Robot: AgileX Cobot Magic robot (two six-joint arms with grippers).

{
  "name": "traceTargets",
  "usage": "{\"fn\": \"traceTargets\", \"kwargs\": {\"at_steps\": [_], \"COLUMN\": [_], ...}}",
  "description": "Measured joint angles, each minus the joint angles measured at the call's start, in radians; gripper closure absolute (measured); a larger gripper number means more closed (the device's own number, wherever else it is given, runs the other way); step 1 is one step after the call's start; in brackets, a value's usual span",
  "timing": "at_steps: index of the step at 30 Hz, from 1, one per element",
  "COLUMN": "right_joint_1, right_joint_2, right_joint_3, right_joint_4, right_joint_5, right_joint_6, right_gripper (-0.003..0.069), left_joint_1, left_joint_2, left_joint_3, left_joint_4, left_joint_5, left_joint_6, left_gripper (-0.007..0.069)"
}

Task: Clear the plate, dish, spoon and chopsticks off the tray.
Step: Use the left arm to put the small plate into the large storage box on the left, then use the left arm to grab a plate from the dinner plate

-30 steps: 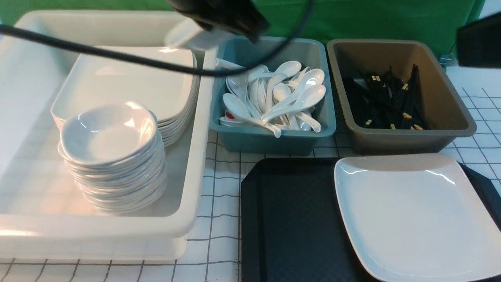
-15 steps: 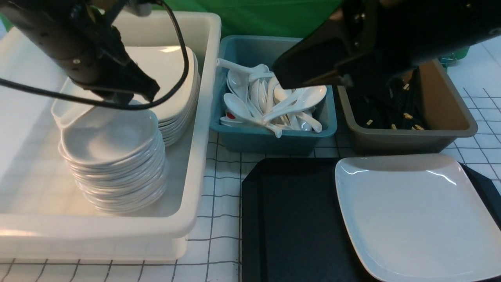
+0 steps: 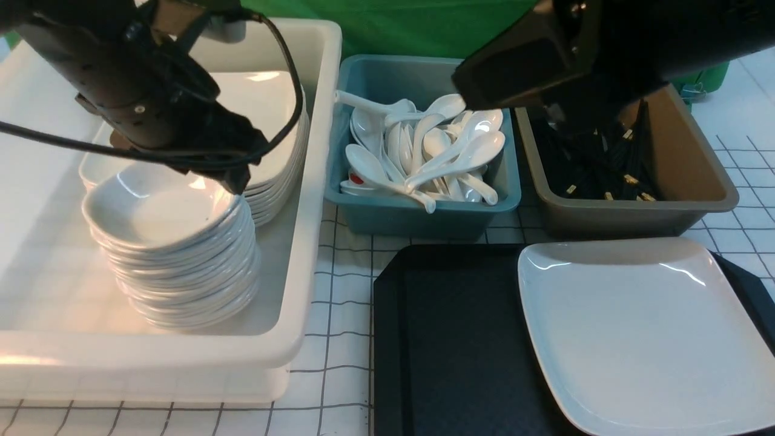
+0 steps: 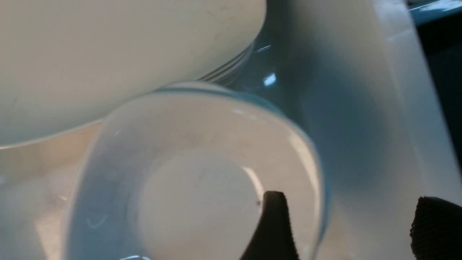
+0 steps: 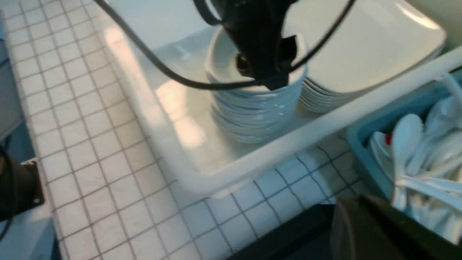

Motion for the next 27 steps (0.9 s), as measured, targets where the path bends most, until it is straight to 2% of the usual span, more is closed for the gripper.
{"fn": "traceTargets", "kwargs": {"at_steps": [1,2,4,5,8,9,11,14,17,21,26,27], "right_joint_1": [0.000,0.000,0.000,0.000,0.000,-0.003,-0.023,-0.068,-0.109,-0.223,-0.331,-0.354], "right_joint_2": [-0.003,-0.028,-0.053,-0.073,-0.122,-0.146,-0.191,-0.264,-0.318,-0.416,-0.454,-0.455], "right_joint_3": [0.000,0.000,0.000,0.000,0.015,0.035,0.080,0.157,0.241,0.435,0.585,0.611], "right_joint_4": [-0.021,-0.101,-0.194,-0.281,-0.503,-0.571,-0.631,-0.655,-0.657,-0.649,-0.614,-0.589], "right_joint_5": [0.001,0.014,0.040,0.078,0.161,0.170,0.177,0.183,0.186,0.190,0.200,0.200], "right_joint_6": [0.009,0.041,0.077,0.116,0.207,0.235,0.273,0.312,0.319,0.330,0.324,0.305], "right_gripper": [0.0650,0.0650,0.0650,0.0650,0.0650,0.0650,0.0650,0.0650,0.0653,0.0662,0.0662,0.0662], "left_joint_1": [0.000,-0.003,-0.015,-0.041,-0.138,-0.191,-0.275,-0.367,-0.412,-0.438,-0.436,-0.436], "left_joint_2": [-0.002,-0.016,-0.028,-0.037,-0.041,-0.029,0.008,0.089,0.178,0.350,0.523,0.564], "left_joint_3": [-0.003,-0.023,-0.044,-0.057,-0.071,-0.073,-0.077,-0.080,-0.096,-0.171,-0.281,-0.310], "left_joint_4": [-0.015,-0.079,-0.148,-0.210,-0.278,-0.290,-0.312,-0.353,-0.363,-0.362,-0.332,-0.308], "left_joint_5": [0.001,0.000,-0.004,-0.019,-0.084,-0.118,-0.162,-0.210,-0.253,-0.293,-0.310,-0.319], "left_joint_6": [0.000,-0.001,0.000,0.008,0.014,0.014,0.015,0.018,0.018,0.018,-0.003,-0.007], "left_gripper": [0.0131,0.0106,0.0109,0.0132,0.0279,0.0391,0.0538,0.0610,0.0618,0.0556,0.0400,0.0350]}}
